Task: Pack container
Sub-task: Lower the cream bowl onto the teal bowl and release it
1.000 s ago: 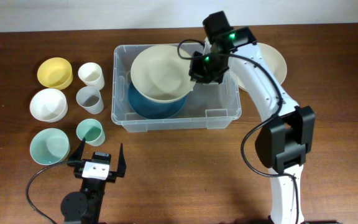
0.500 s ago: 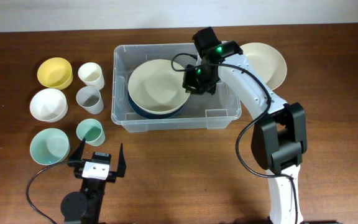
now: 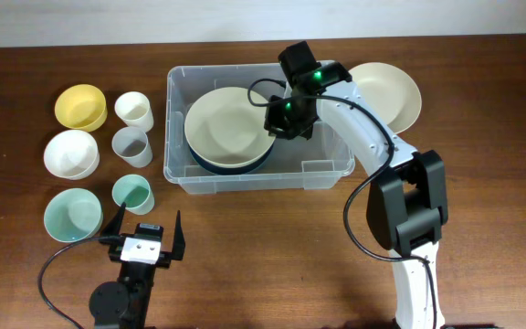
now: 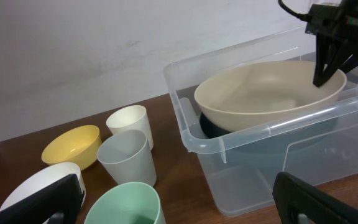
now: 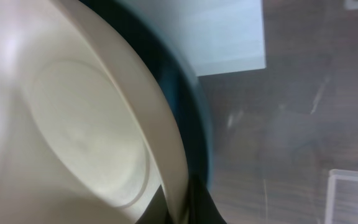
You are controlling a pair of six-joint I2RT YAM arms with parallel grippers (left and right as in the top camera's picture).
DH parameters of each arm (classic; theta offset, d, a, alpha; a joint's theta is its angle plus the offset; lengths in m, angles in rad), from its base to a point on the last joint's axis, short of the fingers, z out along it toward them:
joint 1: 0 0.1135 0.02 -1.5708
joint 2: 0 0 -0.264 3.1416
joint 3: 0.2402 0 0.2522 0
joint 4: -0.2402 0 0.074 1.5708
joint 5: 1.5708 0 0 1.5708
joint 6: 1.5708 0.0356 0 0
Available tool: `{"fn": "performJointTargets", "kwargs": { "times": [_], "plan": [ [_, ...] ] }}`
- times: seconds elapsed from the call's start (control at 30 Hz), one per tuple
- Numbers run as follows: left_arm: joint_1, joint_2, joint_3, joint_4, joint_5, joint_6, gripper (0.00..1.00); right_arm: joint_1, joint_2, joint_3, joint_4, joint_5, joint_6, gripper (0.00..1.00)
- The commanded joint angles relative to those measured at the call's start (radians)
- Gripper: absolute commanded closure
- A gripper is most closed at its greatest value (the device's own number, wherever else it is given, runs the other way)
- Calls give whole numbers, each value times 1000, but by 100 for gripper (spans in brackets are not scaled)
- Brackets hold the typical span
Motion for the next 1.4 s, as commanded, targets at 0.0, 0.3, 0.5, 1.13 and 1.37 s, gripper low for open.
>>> {"fn": "performJointTargets", "kwargs": {
  "times": [0.0, 0.3, 0.5, 1.13, 1.37],
  "plan": [
    [6, -8, -3, -4, 11, 12, 0, 21, 18, -5, 14, -2, -1, 96],
    [6, -8, -3, -4, 11, 12, 0, 22, 18, -5, 16, 2, -1, 95],
    [6, -8, -3, -4, 11, 12, 0, 22, 18, -5, 15, 13, -1, 94],
    [6, -8, -3, -4, 11, 12, 0, 22, 18, -4, 11, 20, -2, 35],
    [6, -8, -3, -4, 11, 12, 0, 5, 15, 23, 5, 20, -6, 35]
  ]
}}
